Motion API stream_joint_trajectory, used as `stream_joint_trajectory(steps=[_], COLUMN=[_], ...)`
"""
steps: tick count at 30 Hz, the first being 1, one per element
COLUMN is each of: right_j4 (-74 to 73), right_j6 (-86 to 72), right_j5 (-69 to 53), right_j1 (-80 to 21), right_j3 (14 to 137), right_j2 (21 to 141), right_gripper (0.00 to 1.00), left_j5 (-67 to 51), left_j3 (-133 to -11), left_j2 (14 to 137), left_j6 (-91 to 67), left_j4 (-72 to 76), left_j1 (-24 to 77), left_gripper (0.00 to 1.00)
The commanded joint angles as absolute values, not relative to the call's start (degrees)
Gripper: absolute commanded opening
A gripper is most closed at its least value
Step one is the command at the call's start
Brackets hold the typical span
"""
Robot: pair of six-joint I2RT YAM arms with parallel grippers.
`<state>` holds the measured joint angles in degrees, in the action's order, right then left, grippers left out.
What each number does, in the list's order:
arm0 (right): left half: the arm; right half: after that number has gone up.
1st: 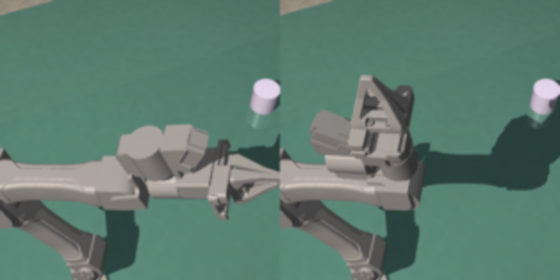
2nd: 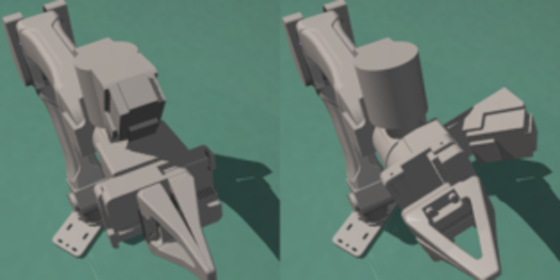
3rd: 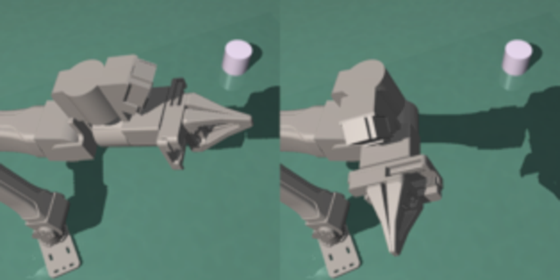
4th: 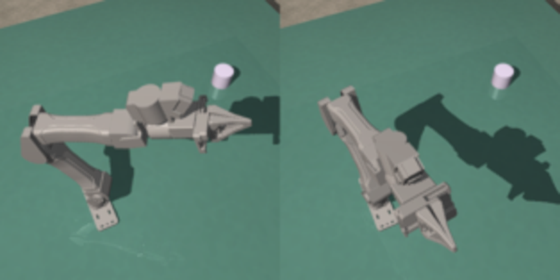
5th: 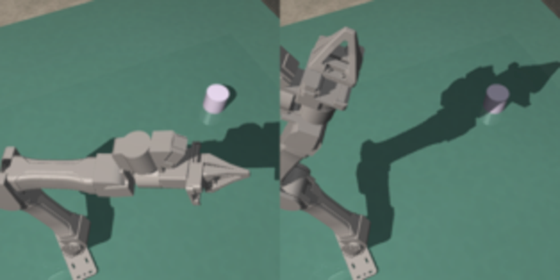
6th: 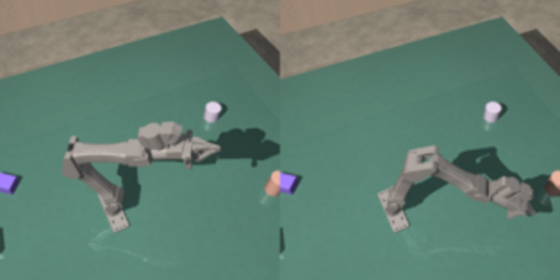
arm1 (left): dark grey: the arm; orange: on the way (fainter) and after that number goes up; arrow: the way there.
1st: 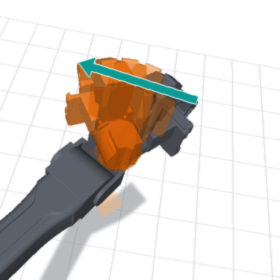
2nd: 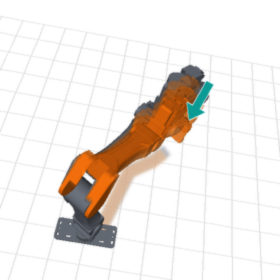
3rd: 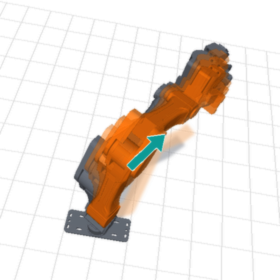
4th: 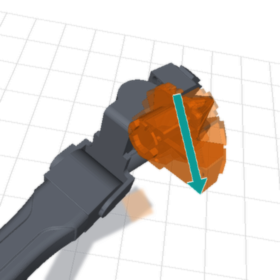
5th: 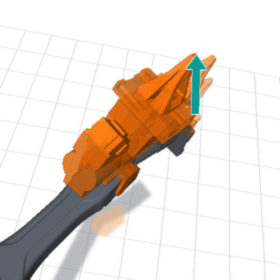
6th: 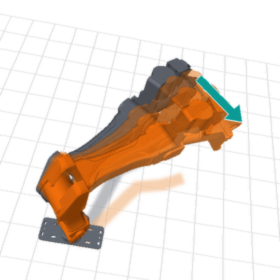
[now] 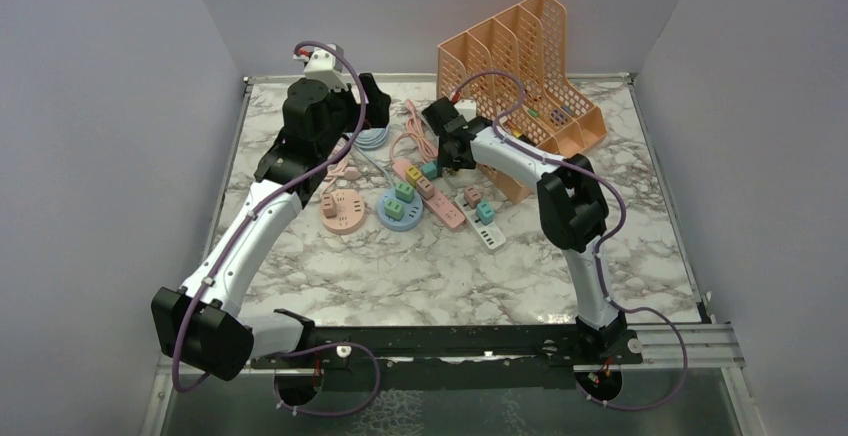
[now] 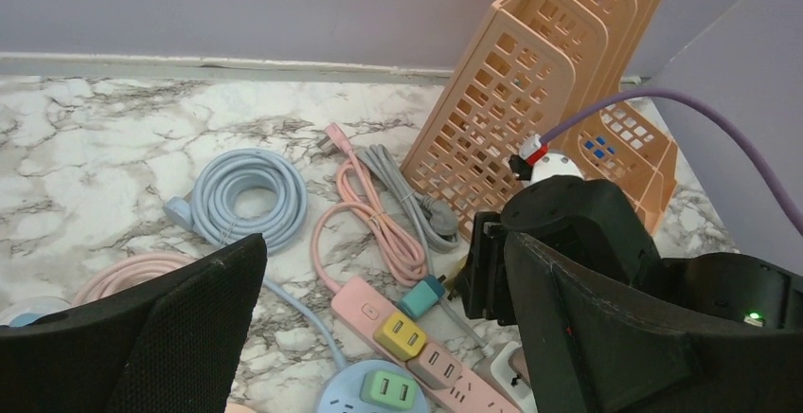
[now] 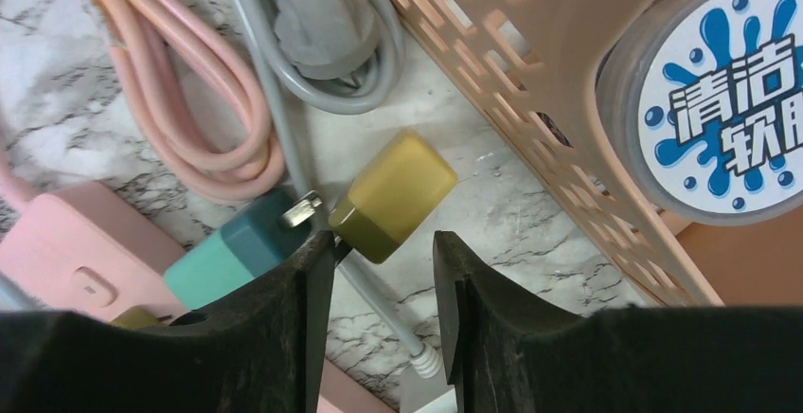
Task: Insert the plug
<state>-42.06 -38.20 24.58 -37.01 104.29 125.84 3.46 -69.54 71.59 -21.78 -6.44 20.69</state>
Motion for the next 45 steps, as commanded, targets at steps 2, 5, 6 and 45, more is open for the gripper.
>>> stream_joint_trajectory(steps=[2,5,6,45], right_j4=[-39.2,-38.5,-38.1,-16.1], right_j6=[-40.5,-40.5,-40.4,-26.4], right_j5=[27.9,27.9,27.9,21.5], right_j1=[-35.9,-35.8,-35.8,-35.0], right_j3=[101.0,101.0,101.0,85.9], right_j2=[127.8,128.6,128.8,112.6], right_gripper=[0.40,0.40,0.40,0.22], left_j5=[1.6,1.3,1.3,-5.7], left_j3=[-72.0,-71.9,-71.7,-60.3], left_j2=[71.0,70.4,70.1,61.5], left_j6=[-22.2,-22.0,-21.9,-26.3], left_j4=[-7.2,-7.8,-8.0,-10.3], left_j1=[20.5,20.5,20.5,20.5], left_gripper=[0.98,0.98,0.98,0.96])
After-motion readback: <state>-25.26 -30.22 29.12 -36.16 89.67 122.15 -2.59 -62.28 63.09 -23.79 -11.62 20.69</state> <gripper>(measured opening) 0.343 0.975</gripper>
